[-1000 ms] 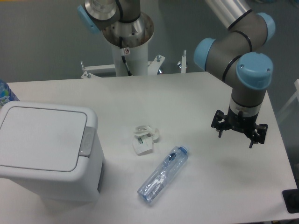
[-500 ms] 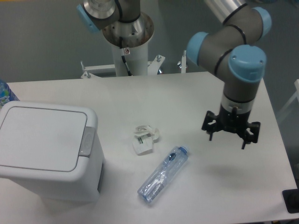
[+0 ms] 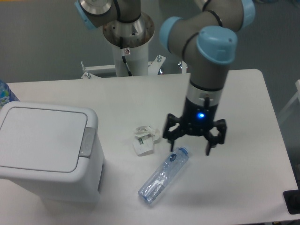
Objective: Open the trash can
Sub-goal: 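Lower the gripper fingers onto the grey tab of the lid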
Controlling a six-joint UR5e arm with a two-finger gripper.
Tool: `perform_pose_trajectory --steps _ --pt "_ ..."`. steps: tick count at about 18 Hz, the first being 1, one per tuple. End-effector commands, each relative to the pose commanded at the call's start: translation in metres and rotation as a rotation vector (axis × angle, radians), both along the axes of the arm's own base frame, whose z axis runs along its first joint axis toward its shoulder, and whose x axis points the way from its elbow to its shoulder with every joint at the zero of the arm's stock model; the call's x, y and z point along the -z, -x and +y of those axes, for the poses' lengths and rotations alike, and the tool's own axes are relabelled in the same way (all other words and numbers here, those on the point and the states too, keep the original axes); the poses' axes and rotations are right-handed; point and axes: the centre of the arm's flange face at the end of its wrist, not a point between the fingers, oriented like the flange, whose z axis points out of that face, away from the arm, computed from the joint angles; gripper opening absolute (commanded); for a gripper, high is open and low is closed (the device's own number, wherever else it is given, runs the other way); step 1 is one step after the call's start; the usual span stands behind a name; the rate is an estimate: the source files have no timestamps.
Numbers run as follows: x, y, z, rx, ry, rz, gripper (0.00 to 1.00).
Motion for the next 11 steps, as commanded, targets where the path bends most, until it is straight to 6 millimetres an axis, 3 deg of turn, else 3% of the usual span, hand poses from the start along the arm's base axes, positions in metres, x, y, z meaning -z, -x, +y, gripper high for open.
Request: perform_pose_trajectory --steps 2,6,11 --pt "-0.013 -0.013 0.003 -0.032 -0.045 -0.045 1.00" --pt "-0.035 -0.072 0.028 0.015 -0.072 -0.061 1.00" --pt "-0.037 -0.091 0.035 0.032 -0.101 -0.078 1.00"
